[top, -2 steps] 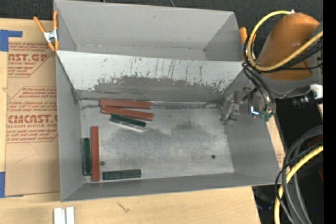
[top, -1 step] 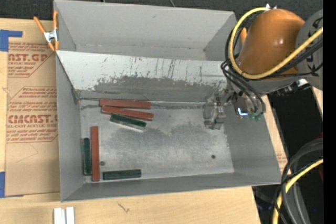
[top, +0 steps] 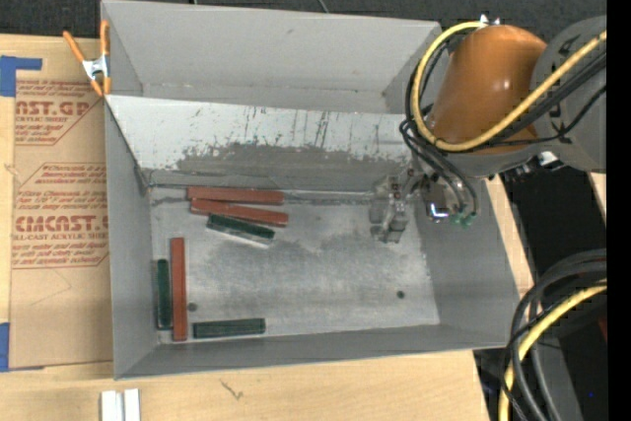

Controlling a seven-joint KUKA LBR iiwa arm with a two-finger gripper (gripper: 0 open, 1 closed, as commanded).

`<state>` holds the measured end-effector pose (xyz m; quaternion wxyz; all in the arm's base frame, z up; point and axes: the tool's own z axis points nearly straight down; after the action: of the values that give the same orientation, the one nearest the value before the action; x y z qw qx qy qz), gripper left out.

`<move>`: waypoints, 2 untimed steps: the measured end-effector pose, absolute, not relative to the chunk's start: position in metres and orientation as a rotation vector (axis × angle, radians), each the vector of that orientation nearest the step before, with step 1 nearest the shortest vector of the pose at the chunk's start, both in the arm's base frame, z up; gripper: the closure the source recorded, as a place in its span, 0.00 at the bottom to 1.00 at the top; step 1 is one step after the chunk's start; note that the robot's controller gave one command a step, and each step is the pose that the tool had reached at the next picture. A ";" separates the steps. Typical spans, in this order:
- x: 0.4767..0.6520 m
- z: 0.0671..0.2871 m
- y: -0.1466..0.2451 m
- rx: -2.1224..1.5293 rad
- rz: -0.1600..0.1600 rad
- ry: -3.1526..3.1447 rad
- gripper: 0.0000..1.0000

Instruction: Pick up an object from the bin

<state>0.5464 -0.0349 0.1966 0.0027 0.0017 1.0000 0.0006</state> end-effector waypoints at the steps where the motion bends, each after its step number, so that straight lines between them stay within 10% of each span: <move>1: 0.542 0.147 -0.046 0.586 -0.001 3.087 0.00; 2: 0.542 0.147 -0.045 0.586 -0.001 3.086 0.00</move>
Offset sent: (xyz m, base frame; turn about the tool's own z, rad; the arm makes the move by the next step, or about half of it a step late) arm 0.0000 0.0000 0.0000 0.0000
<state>0.5419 -0.0454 0.1472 0.0002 0.1865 0.9824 -0.0003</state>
